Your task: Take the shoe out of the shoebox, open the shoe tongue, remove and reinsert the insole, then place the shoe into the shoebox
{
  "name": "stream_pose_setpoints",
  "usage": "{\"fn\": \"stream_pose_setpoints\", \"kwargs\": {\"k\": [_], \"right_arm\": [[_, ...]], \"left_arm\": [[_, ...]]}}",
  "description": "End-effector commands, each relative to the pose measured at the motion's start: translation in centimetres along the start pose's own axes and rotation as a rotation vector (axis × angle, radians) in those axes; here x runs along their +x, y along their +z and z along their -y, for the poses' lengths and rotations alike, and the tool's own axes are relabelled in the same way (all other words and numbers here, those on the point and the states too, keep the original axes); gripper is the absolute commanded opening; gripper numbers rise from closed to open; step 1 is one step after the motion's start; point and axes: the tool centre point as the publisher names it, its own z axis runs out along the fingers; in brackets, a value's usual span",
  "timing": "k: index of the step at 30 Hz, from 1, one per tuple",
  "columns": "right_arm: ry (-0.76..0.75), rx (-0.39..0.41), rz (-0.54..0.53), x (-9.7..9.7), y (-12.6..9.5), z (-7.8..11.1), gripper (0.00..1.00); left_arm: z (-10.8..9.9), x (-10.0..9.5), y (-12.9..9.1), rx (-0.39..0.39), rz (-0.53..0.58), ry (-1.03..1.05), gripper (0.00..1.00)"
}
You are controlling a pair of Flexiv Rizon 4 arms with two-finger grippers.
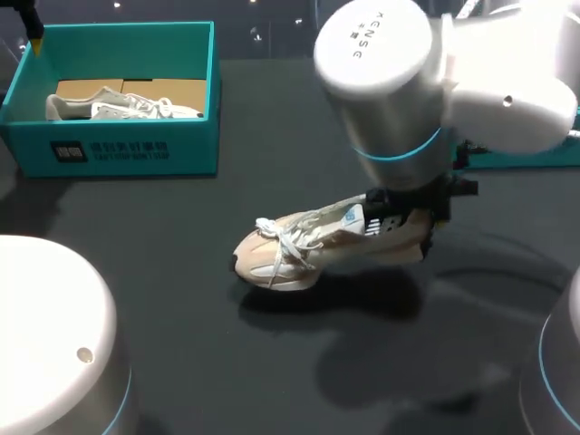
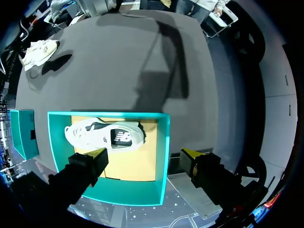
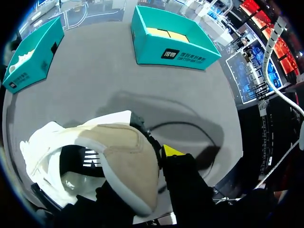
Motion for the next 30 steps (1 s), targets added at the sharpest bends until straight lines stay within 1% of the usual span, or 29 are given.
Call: {"fn": "stream_pose_setpoints", "kwargs": {"k": [1,6,10,12,16,22,30], "right_arm": [[0.035,0.018,0.037,2.7,1.8,1.0,0.00],[0.057,0.049,-0.007,3.3,3.8,1.9,0.00],[0.065,0.054,-0.020,3.6,5.0,2.2,0.00],[0.073,0.071,-0.047,3.8,5.7,2.3,0.00],[0.070,0.093,-0.066,4.7,6.9,2.7,0.00],[0.063,0.116,-0.086,5.4,7.9,3.1,0.00],[0.030,0.142,-0.081,6.0,9.2,3.2,0.00]], "left_arm": [[0.0,0.0,0.0,0.000,-0.001,0.001,1.00],[0.0,0.0,0.0,0.000,-0.001,0.001,1.00],[0.0,0.0,0.0,0.000,-0.001,0.001,1.00],[0.0,0.0,0.0,0.000,-0.001,0.001,1.00],[0.0,0.0,0.0,0.000,-0.001,0.001,1.00],[0.0,0.0,0.0,0.000,-0.001,0.001,1.00],[0.0,0.0,0.0,0.000,-0.001,0.001,1.00]]}}
